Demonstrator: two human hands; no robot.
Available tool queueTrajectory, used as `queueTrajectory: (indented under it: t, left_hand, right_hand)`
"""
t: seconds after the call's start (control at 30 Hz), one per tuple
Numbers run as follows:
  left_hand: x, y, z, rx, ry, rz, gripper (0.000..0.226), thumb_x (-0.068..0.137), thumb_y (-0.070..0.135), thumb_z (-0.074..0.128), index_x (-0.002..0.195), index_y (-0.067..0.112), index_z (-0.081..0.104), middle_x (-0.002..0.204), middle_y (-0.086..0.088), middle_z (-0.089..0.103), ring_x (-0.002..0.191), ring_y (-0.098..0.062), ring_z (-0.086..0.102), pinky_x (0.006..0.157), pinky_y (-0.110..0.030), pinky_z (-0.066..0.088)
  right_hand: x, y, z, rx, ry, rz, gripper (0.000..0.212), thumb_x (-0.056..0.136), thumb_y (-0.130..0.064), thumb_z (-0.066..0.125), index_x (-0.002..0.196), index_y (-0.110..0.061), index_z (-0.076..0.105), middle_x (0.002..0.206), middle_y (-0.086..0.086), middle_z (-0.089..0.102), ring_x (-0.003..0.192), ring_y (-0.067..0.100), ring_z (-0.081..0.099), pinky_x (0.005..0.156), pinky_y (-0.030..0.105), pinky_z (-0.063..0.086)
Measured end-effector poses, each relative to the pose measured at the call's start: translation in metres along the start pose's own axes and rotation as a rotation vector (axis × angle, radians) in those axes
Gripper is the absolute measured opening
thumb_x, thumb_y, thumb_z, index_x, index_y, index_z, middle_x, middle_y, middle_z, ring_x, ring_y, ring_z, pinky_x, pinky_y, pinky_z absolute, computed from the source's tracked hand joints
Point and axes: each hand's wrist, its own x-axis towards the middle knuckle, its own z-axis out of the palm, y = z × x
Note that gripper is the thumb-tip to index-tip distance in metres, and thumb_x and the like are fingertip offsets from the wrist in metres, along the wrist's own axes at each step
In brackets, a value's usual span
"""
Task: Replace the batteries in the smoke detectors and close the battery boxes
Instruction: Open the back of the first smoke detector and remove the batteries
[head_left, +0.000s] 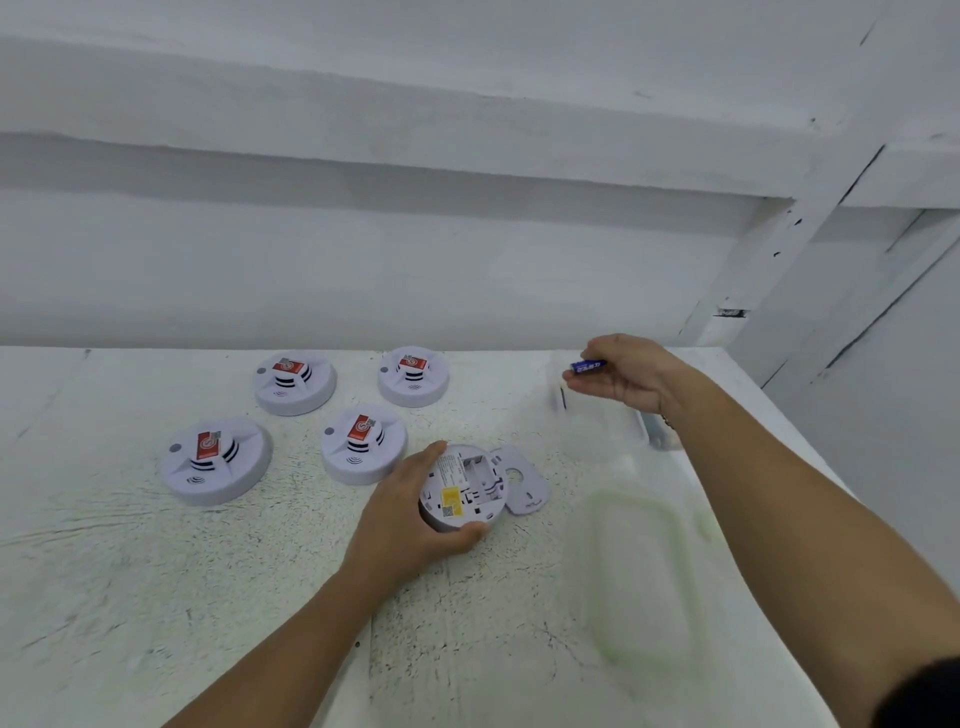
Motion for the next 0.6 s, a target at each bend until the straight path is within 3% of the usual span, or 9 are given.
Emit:
queueTrajectory:
  t: [0.13,0.23,0.3,0.37,0.5,0.6]
  left_hand:
    - [-0.001,0.003,0.001,0.017,0.006,0.001,0.102,0.055,0.068,0.069,0.143,0.033,0.032,0.127,0.022,0.042,0.115,-0.001,0.042,0.096,-0.026,0.043]
    - [-0.001,0.003,0.002,0.026,0.017,-0.005,0.101,0.055,0.066,0.072,0.142,0.036,0.031,0.127,0.022,0.042,0.115,-0.001,0.043,0.096,-0.027,0.043]
    - [-0.002,0.003,0.003,0.007,0.026,-0.016,0.100,0.056,0.060,0.078,0.142,0.036,0.032,0.127,0.021,0.043,0.115,-0.001,0.044,0.096,-0.027,0.044]
    - [-0.002,0.004,0.004,0.002,0.040,-0.015,0.099,0.058,0.055,0.081,0.142,0.035,0.033,0.127,0.021,0.044,0.115,0.000,0.044,0.094,-0.024,0.042]
    - [-0.003,0.006,0.004,0.004,0.055,-0.015,0.096,0.060,0.051,0.083,0.142,0.035,0.034,0.121,0.030,0.041,0.109,0.013,0.041,0.089,-0.016,0.037]
    - [-0.003,0.007,0.004,0.002,0.055,-0.022,0.095,0.061,0.049,0.083,0.141,0.035,0.035,0.120,0.035,0.038,0.111,0.018,0.038,0.088,-0.015,0.038]
  right_hand:
    - [0.023,0.008,-0.003,-0.448,0.156,-0.062,0.028,0.082,0.007,0.064,0.080,-0.010,0.042,0.076,0.018,0.053,0.053,0.028,0.057,0.047,0.031,0.056]
    - [0.039,0.020,0.002,-0.794,0.230,-0.128,0.035,0.080,0.003,0.065,0.063,-0.011,0.037,0.062,0.017,0.056,0.045,0.025,0.056,0.059,0.040,0.056]
    - [0.050,0.028,0.003,-0.861,0.265,-0.110,0.037,0.082,0.002,0.063,0.056,-0.009,0.038,0.037,0.006,0.051,0.034,0.021,0.056,0.041,0.027,0.051]
    - [0.056,0.033,0.003,-0.908,0.258,-0.077,0.039,0.083,0.001,0.059,0.051,-0.009,0.039,0.027,0.000,0.045,0.028,0.016,0.054,0.031,0.017,0.038]
    - [0.062,0.036,0.003,-0.904,0.230,-0.060,0.036,0.085,-0.001,0.054,0.052,-0.010,0.042,0.048,0.009,0.054,0.034,0.018,0.057,0.039,0.023,0.043]
    - [0.061,0.032,0.005,-0.847,0.189,-0.056,0.009,0.088,-0.006,0.056,0.078,-0.006,0.056,0.072,0.011,0.061,0.049,0.019,0.062,0.037,0.022,0.047]
